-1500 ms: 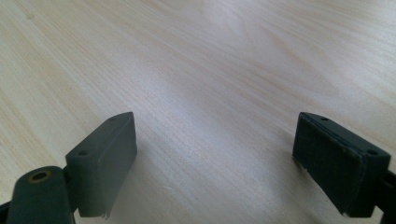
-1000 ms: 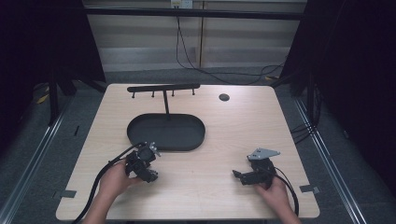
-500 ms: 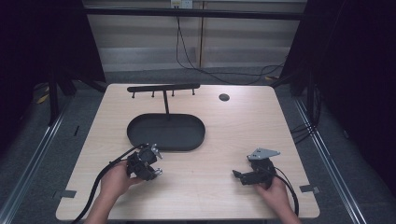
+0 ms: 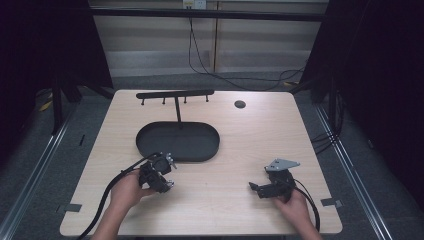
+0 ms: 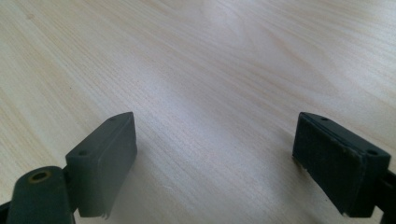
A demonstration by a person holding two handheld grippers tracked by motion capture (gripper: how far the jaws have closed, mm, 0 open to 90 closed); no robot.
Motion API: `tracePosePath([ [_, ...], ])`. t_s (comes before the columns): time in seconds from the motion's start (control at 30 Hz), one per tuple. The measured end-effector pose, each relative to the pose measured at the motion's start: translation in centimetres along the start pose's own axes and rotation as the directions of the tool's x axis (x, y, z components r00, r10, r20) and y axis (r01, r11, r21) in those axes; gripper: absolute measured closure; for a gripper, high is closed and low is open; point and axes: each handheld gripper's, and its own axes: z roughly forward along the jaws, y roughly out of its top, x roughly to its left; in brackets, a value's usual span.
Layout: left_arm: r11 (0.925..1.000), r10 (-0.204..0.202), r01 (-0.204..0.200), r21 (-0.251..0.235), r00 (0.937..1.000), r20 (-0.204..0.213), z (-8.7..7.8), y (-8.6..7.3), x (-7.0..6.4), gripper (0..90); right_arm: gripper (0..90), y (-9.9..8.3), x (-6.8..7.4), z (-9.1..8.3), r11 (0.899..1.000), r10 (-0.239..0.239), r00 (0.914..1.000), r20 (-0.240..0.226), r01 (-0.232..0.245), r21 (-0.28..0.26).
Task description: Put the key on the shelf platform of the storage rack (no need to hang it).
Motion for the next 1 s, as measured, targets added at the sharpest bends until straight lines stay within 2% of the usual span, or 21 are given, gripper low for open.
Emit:
tracePosePath([
  [0.1,1.0,0.001,-0.001,0.008,1.0,0.001,-0.01,0.1,-0.11,69.0,12.9,0.0,0.0,0.0,1.0,0.0,1.0,0.0,0.0,0.0],
  [0.2,0.9997,-0.02,0.02,0.013,0.9998,0.008,-0.04,0.15,-0.08,70.0,12.9,0.0,0.01,-0.01,1.0,0.001,1.0,0.0,-0.001,0.001],
  [0.3,0.9991,-0.041,0.041,-0.014,0.9992,0.005,-0.51,0.05,0.11,72.8,12.9,0.0,0.0,0.0,1.0,0.0,1.0,0.0,0.0,0.0],
  [0.33,0.9986,-0.053,0.053,-0.01,0.9986,-0.004,-0.59,0.02,0.18,72.8,12.9,0.0,0.0,0.0,1.0,0.0,1.0,0.0,0.0,0.0],
  [0.4,0.9991,-0.043,0.043,0.003,0.9991,0.002,-0.35,-0.03,0.29,72.8,12.9,0.0,0.01,0.0,1.0,0.001,1.0,0.0,-0.001,0.001],
  [0.53,0.9986,-0.052,0.052,-0.007,0.9986,0.008,-0.28,-0.07,0.2,72.5,12.9,0.0,-0.01,0.01,1.0,-0.001,1.0,0.0,0.001,-0.001],
  [0.7,0.9992,-0.038,0.038,-0.014,0.9993,0.005,-0.11,0.28,0.07,71.6,12.9,0.0,0.01,-0.01,1.0,0.0,1.0,0.0,0.0,0.001],
  [0.77,0.9989,-0.044,0.044,-0.016,0.999,0.011,0.14,0.49,0.08,65.9,12.9,0.0,0.01,0.0,1.0,0.001,1.0,0.0,-0.001,0.001],
  [1.0,0.9985,-0.052,0.053,-0.014,0.9985,0.014,0.16,0.76,-0.21,70.5,12.9,0.0,-0.01,0.01,1.0,-0.002,1.0,0.0,0.002,-0.001],
])
